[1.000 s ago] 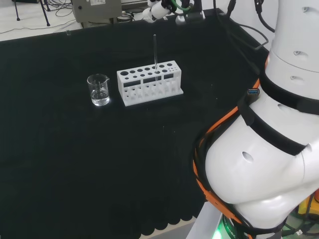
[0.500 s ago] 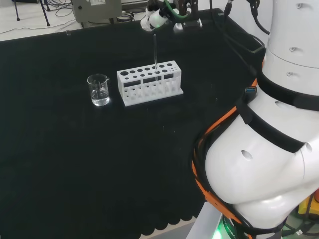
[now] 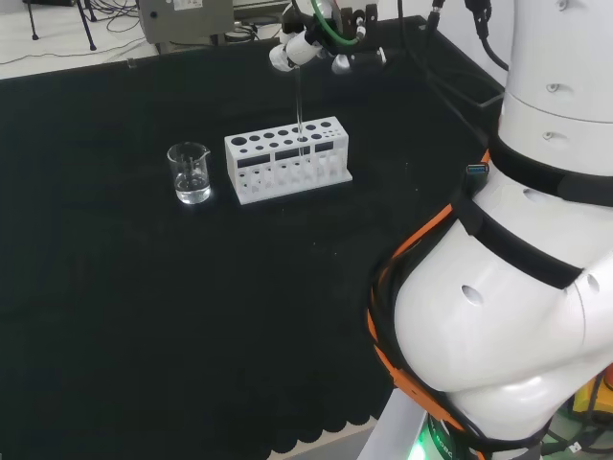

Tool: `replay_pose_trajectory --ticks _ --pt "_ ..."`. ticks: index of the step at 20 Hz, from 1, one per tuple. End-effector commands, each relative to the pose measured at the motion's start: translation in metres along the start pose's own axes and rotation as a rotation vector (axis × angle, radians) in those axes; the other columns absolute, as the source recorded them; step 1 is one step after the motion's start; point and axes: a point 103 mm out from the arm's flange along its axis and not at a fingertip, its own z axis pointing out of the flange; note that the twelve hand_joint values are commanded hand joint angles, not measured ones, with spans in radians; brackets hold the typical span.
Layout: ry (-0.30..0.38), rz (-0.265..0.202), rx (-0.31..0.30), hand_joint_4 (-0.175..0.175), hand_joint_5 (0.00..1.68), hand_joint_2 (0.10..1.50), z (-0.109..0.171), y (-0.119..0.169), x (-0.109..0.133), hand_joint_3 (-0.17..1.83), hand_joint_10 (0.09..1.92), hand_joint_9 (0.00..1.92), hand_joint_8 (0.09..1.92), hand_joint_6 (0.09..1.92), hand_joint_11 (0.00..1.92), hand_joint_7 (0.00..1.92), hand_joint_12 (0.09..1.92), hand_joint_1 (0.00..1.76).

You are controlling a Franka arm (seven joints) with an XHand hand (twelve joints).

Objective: Take the glass rod from the white test tube rack.

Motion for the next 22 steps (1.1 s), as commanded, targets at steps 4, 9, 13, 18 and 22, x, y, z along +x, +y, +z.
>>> replay_pose_trajectory --ticks 4,9,13,18,22 --pt "0.007 -0.007 0.013 -0.175 0.31 0.90 0.022 0.008 0.000 0.42 1.33 1.14 1.23 0.90 1.26 0.77 1.26 0.63" --pt "0.013 -0.004 0.012 -0.175 0.33 0.90 0.024 0.010 0.000 0.41 1.35 1.19 1.28 0.94 1.35 0.78 1.22 0.66" --pt "0.039 0.000 0.013 -0.175 0.40 0.89 0.033 0.015 -0.007 0.41 1.34 1.25 1.33 1.00 1.48 0.78 1.12 0.70" --pt "0.044 -0.004 0.016 -0.175 0.46 0.89 0.038 0.018 -0.008 0.41 1.30 1.33 1.37 1.05 1.61 0.79 1.04 0.75" --pt "0.049 -0.009 0.011 -0.175 0.53 0.89 0.041 0.017 -0.008 0.40 1.30 1.39 1.41 1.06 1.69 0.81 1.02 0.79"
